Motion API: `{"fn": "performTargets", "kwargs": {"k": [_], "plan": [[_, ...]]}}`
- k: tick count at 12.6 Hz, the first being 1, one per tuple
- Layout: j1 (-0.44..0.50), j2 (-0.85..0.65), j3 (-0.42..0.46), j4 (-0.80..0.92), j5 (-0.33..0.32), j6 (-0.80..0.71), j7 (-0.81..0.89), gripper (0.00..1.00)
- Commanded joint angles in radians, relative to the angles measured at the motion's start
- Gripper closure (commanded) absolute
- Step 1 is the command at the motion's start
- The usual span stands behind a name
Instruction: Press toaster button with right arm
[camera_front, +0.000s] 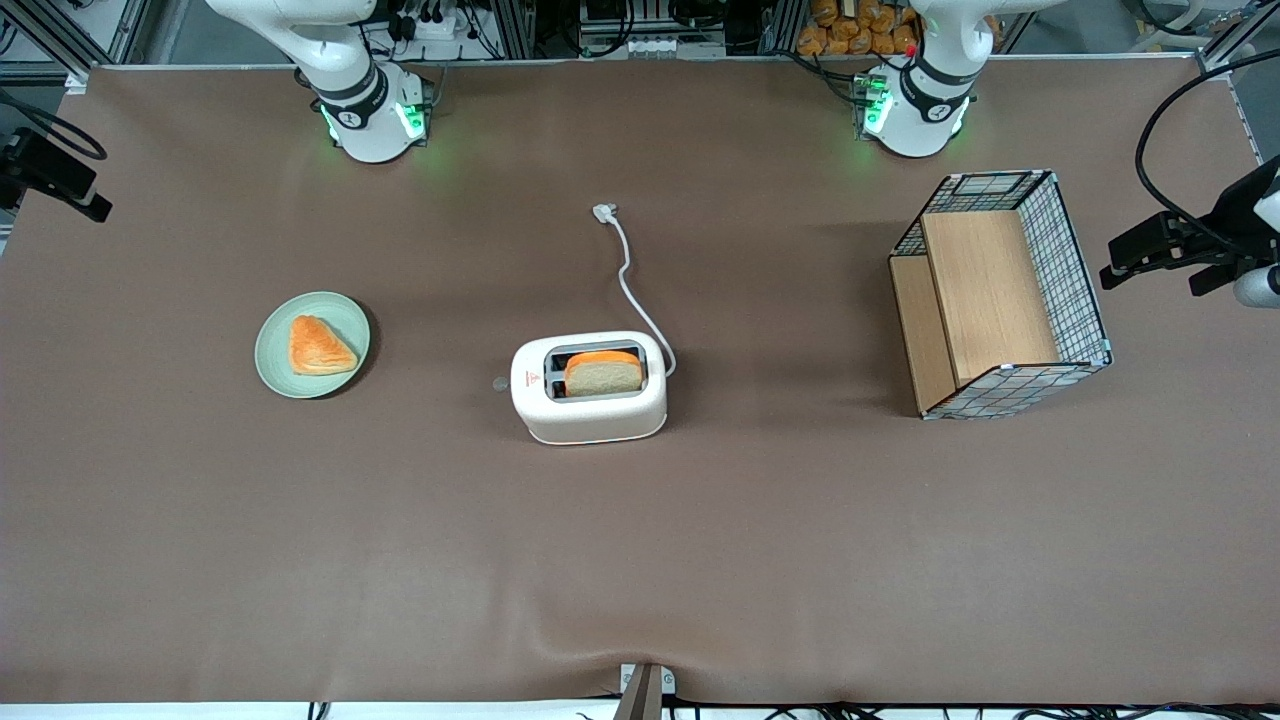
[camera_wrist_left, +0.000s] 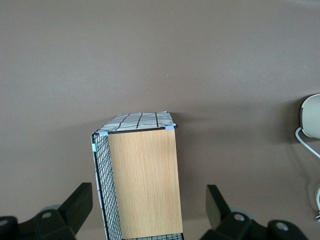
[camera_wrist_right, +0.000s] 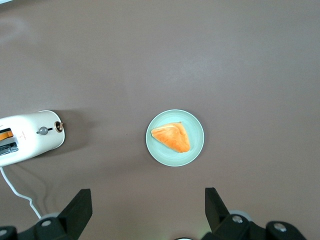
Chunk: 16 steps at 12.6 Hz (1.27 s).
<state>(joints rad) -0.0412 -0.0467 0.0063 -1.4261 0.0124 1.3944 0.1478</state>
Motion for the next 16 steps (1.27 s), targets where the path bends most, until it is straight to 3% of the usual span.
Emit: {"fn": "performTargets", "kwargs": {"k": [1,16], "plan": [[-0.008,-0.018,0.012,-0.020,-0.054,0.018,0.007,0.00],[-0.005,-0.001,0.014,-0.011,-0.052,0.023,-0.005,0.00]]}}
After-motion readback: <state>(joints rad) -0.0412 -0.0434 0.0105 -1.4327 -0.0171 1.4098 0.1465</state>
